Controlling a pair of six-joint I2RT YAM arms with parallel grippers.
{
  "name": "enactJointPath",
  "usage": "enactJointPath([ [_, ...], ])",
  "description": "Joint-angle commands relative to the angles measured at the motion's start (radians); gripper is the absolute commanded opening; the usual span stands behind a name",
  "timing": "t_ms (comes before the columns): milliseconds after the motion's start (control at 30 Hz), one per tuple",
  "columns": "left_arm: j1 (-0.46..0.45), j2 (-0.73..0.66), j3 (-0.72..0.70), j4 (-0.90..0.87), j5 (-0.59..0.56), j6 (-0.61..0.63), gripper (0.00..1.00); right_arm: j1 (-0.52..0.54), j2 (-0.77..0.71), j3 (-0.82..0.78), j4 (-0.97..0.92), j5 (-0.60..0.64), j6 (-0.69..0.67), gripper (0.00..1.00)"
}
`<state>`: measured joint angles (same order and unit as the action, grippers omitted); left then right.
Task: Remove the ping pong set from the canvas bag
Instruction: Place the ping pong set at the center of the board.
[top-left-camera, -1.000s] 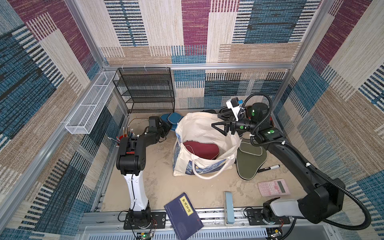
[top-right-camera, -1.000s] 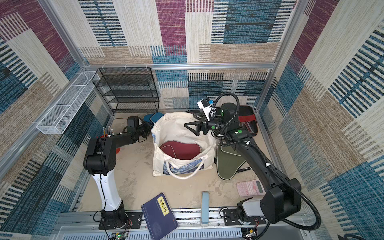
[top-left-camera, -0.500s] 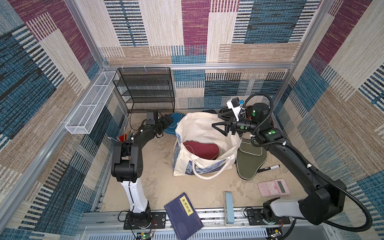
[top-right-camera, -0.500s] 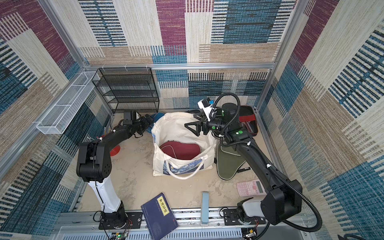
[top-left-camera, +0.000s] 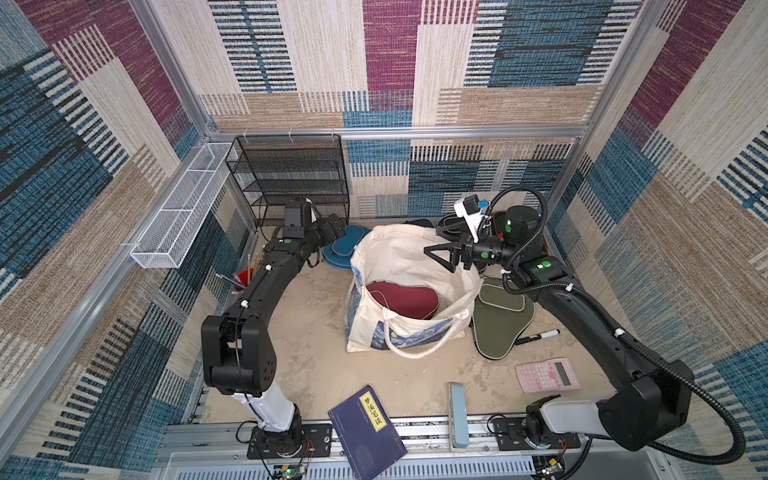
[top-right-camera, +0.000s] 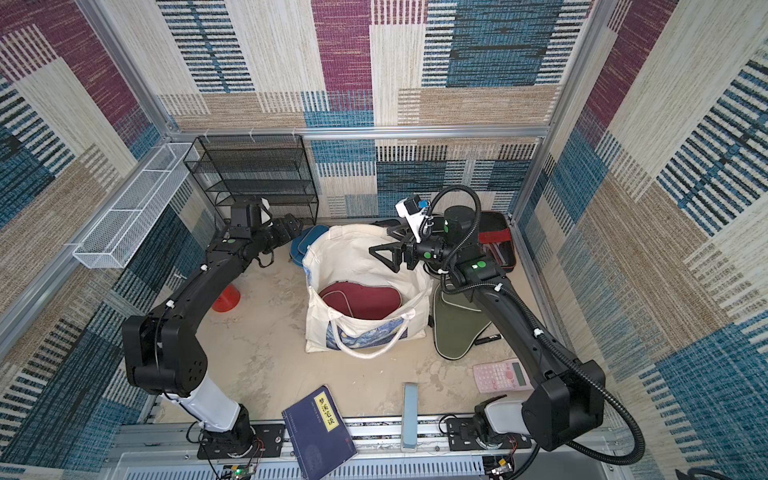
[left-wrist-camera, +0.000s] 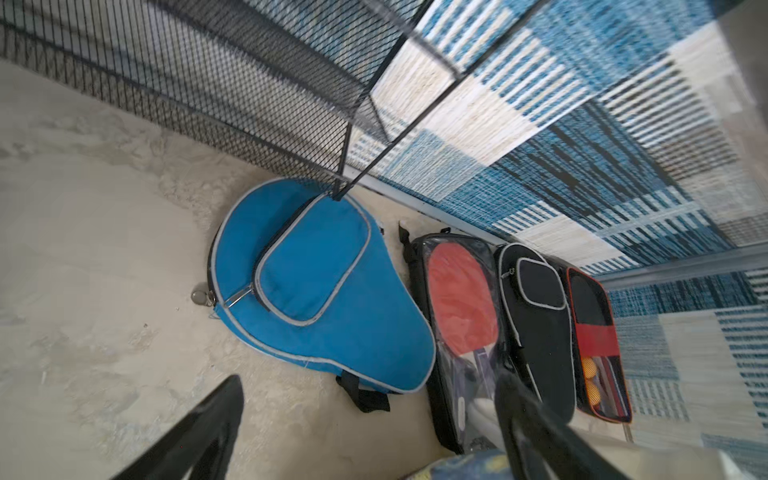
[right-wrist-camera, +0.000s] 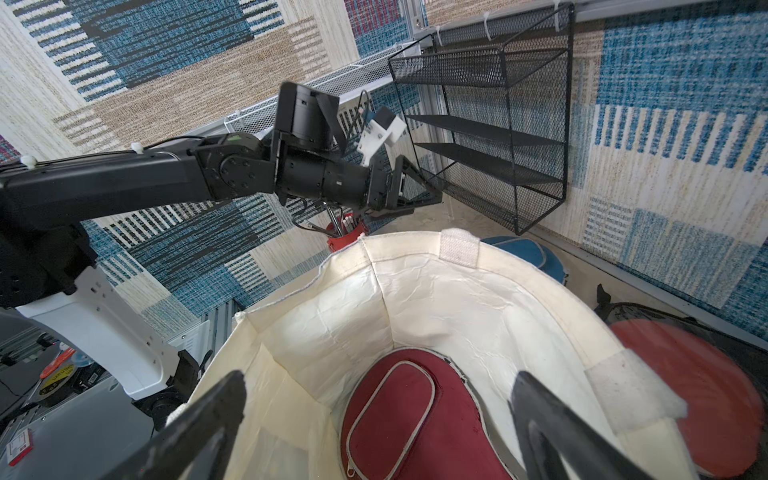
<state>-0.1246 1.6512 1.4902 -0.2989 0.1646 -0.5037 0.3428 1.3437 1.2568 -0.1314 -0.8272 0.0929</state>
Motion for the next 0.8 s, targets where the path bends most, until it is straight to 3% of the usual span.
enactJointPath([
  [0,-0.013,-0.039,0.074,-0.105,0.076,0.16,0.95,0.0,-0.009,-0.002,0.016,-0.004,-0.011,0.99],
  [133,-0.038,-0.086,0.166,-0.197,0.175,0.244,0.97,0.001,-0.011,-0.007,-0.003,0.01,-0.022,0.99],
  [267,-0.086,-0.052,0.312,-0.398,0.237,0.339,0.97,0.001,-0.01,-0.018,-0.014,0.025,-0.034,0.99],
  [667,-0.191,0.123,0.426,-0.629,0.184,0.401,0.96,0.001,-0.003,-0.018,-0.041,0.039,-0.051,0.99],
  [767,-0.207,0.142,0.44,-0.66,0.188,0.421,0.85,0.001,-0.005,-0.026,-0.046,0.045,-0.055,0.99],
])
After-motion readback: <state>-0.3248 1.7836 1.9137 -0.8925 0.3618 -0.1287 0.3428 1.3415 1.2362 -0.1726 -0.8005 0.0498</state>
